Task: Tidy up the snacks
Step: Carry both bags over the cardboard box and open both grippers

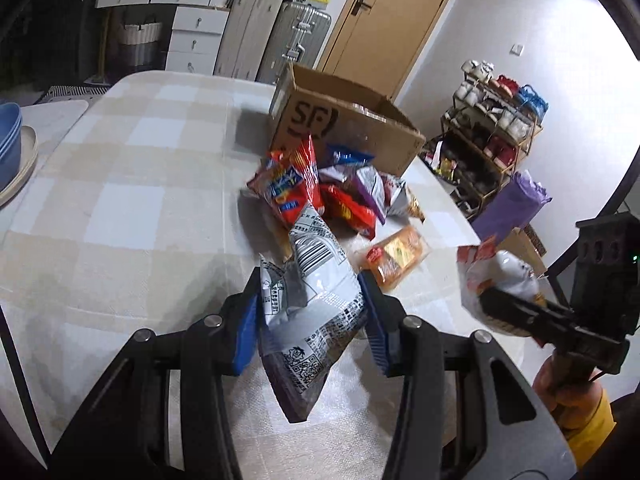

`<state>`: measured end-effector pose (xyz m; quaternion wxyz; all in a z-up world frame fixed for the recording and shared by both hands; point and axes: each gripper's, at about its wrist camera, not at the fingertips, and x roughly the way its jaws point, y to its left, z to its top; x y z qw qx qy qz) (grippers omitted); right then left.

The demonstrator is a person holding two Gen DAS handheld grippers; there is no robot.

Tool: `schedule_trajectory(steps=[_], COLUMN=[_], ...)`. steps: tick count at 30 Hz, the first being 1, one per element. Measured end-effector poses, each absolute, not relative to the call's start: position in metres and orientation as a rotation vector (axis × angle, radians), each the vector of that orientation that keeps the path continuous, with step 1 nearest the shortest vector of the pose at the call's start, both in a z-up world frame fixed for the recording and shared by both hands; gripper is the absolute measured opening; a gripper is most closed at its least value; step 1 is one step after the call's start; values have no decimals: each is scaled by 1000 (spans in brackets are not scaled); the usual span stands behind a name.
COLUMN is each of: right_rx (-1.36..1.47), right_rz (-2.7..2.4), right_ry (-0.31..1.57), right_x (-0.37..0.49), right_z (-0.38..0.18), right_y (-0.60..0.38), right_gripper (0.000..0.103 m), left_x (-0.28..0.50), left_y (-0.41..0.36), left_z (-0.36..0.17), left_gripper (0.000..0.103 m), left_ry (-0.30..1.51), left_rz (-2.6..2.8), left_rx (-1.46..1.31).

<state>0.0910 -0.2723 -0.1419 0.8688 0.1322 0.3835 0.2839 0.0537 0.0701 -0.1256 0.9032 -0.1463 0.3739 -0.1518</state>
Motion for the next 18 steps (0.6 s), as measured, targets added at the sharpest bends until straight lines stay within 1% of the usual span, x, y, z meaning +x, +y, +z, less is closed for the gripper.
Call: schedule_trajectory(steps=[7,18], right_rx=[273,320], right_rz=[600,644], right_ry=[759,653], right_x=[101,146], right_z=[-119,-59], right_y=[-268,-283], right_gripper=[58,58], left_x=[52,93], left_y=[83,82], left_z=[-99,-22], left_gripper=[42,42], left_ry=[723,636], left_rz=[-353,-445], left_rx=[-324,-313])
